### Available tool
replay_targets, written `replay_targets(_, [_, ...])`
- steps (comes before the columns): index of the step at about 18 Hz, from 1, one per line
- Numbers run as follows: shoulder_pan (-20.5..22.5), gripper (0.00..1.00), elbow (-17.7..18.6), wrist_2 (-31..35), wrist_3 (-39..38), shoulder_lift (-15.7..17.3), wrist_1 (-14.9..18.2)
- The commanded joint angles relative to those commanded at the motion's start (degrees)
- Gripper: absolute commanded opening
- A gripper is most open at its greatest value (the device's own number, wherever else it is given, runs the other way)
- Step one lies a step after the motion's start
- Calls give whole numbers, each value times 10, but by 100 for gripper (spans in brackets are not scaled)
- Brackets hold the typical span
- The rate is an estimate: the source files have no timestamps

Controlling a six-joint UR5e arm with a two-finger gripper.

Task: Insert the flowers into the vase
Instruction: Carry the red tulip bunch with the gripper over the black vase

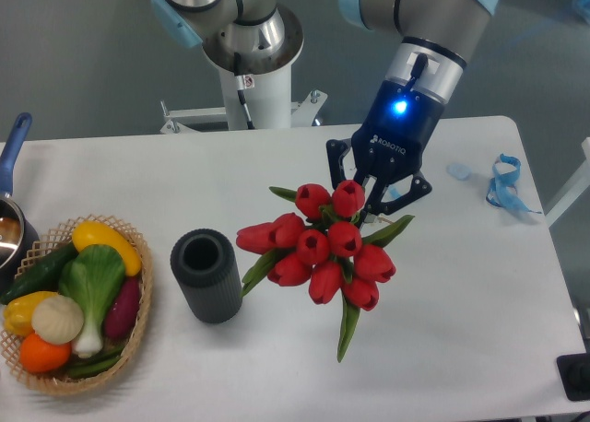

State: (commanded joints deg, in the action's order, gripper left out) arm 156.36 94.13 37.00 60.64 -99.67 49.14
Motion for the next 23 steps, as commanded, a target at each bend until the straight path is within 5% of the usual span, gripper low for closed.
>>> replay_targets(9, [-10,10,11,-39,-2,-10,-28])
replay_targets(17, [-67,10,10,-107,0,-44,-73])
replay_targets(23, [-79,10,57,-275,7,-49,-74])
